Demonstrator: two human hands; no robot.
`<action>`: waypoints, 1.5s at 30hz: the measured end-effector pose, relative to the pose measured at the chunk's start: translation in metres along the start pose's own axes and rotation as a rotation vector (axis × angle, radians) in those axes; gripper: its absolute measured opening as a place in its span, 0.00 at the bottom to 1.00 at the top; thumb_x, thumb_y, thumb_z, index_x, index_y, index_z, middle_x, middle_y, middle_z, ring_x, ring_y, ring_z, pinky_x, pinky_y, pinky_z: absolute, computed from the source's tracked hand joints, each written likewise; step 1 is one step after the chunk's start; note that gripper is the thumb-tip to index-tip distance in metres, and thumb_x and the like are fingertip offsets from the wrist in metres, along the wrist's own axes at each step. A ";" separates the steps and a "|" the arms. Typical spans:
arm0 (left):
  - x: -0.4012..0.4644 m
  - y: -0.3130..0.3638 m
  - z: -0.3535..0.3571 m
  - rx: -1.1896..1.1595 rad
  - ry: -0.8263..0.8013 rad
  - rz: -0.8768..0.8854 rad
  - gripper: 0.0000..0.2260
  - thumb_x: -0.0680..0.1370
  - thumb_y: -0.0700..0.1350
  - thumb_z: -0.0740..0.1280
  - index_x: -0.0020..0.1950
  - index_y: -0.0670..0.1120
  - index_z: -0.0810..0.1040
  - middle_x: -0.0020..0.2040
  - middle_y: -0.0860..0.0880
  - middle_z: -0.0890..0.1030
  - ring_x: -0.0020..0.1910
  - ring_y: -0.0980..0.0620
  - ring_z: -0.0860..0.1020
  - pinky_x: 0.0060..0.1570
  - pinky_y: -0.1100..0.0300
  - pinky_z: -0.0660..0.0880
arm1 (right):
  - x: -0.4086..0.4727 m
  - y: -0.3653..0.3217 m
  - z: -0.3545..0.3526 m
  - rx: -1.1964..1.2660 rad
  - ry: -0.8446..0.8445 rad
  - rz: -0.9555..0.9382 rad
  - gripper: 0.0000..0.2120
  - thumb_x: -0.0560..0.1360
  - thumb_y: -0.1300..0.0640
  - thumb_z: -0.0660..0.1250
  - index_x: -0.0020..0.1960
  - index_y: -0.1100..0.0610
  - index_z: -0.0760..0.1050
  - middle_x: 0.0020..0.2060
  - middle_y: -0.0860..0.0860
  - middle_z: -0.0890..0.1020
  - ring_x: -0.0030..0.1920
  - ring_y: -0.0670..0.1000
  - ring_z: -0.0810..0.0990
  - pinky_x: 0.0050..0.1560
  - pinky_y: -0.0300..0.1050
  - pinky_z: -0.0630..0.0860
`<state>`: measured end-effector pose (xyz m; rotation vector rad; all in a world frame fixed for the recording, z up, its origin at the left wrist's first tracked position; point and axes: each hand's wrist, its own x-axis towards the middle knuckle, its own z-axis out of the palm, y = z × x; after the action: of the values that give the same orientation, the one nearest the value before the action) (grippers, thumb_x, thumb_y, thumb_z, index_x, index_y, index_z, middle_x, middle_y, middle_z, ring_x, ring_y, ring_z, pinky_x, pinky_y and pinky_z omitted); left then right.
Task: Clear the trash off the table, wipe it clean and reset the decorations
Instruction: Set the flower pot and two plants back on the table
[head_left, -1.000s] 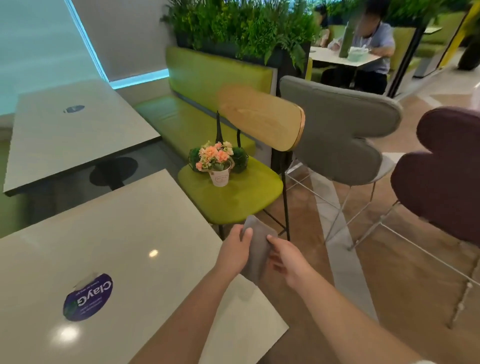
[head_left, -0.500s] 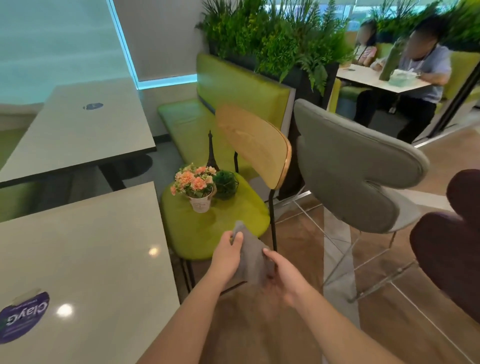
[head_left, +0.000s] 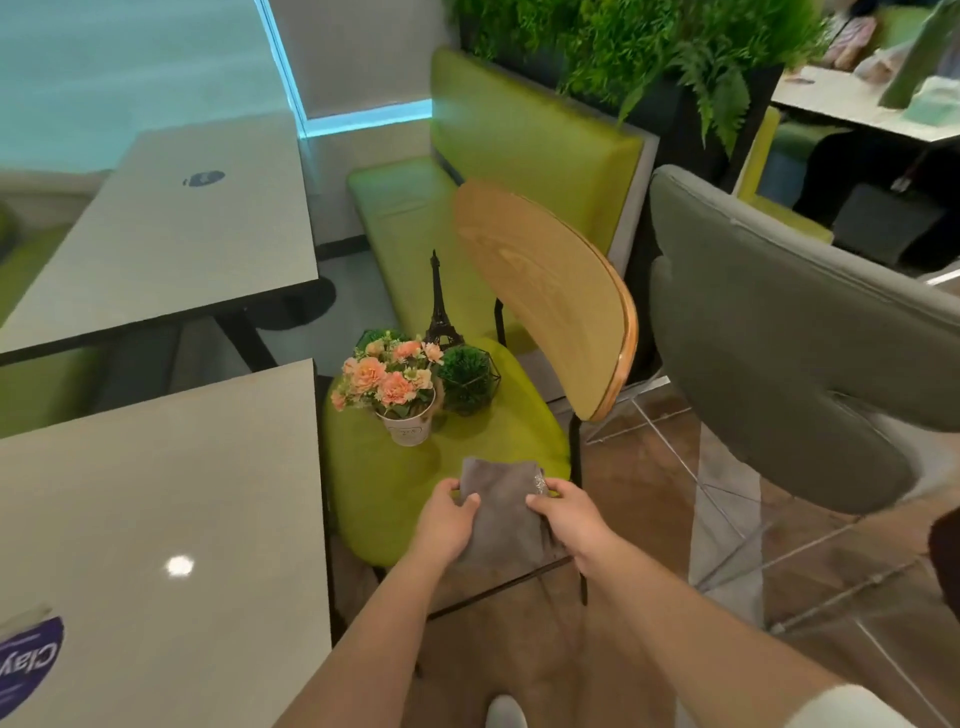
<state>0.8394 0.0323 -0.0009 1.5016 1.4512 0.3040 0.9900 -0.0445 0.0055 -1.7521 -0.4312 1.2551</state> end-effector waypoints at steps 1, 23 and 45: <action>0.008 0.001 -0.001 0.006 -0.002 -0.001 0.17 0.81 0.47 0.63 0.69 0.45 0.68 0.53 0.49 0.78 0.51 0.49 0.78 0.51 0.56 0.74 | 0.009 -0.005 0.001 -0.024 0.013 -0.003 0.13 0.78 0.60 0.67 0.62 0.54 0.75 0.53 0.52 0.82 0.49 0.51 0.81 0.38 0.40 0.77; 0.078 -0.005 0.015 0.037 0.194 -0.140 0.19 0.78 0.39 0.67 0.69 0.45 0.70 0.54 0.49 0.79 0.49 0.53 0.76 0.45 0.62 0.71 | 0.115 -0.035 0.017 -0.405 -0.144 0.057 0.17 0.79 0.62 0.65 0.68 0.57 0.72 0.63 0.55 0.77 0.62 0.56 0.76 0.54 0.43 0.72; 0.121 0.002 -0.079 -0.379 0.235 -0.040 0.43 0.66 0.53 0.79 0.75 0.50 0.61 0.69 0.53 0.71 0.66 0.53 0.69 0.64 0.56 0.67 | 0.121 -0.083 0.116 -0.269 -0.172 -0.161 0.21 0.81 0.49 0.61 0.72 0.53 0.68 0.68 0.50 0.73 0.67 0.52 0.72 0.61 0.45 0.69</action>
<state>0.8124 0.1738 -0.0134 1.1570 1.5029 0.7089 0.9565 0.1398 -0.0023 -1.7942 -0.8585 1.2819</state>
